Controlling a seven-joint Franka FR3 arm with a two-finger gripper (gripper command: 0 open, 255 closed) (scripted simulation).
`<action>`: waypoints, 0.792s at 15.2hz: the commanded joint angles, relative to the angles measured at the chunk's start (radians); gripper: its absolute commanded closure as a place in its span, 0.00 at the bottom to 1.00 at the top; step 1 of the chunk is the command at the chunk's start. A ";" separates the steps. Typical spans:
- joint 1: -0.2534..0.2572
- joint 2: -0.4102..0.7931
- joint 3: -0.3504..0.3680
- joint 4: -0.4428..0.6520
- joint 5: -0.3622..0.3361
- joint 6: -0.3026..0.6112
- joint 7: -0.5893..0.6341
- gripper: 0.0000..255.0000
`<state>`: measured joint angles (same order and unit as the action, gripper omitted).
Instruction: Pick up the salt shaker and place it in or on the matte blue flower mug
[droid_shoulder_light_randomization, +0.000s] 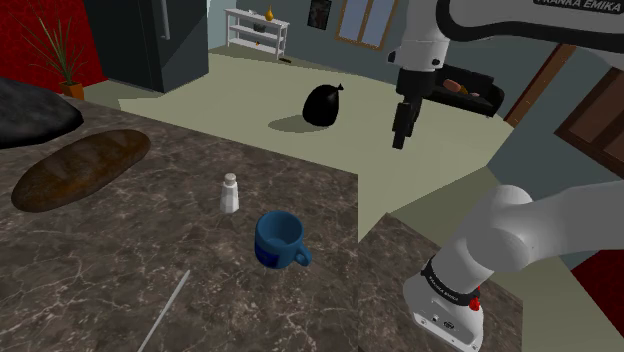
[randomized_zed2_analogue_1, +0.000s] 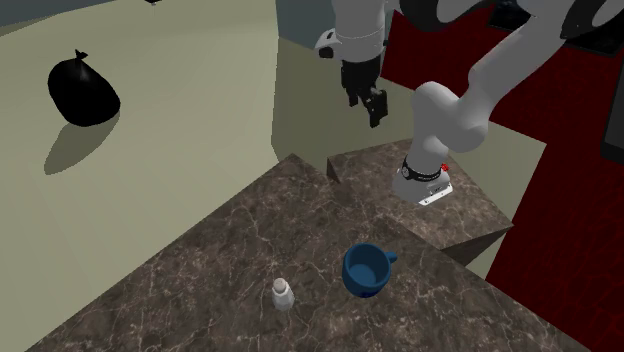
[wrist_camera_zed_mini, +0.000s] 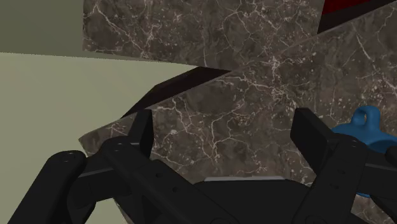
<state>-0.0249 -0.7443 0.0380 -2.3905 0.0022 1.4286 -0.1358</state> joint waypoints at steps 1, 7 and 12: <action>0.000 0.000 0.000 0.000 0.000 0.000 0.000 0.00; 0.027 0.178 0.079 0.044 0.061 0.136 0.088 0.00; 0.045 0.345 0.139 0.115 0.088 0.235 0.159 0.00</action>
<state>0.0144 -0.4311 0.1618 -2.2847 0.0823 1.6398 0.0036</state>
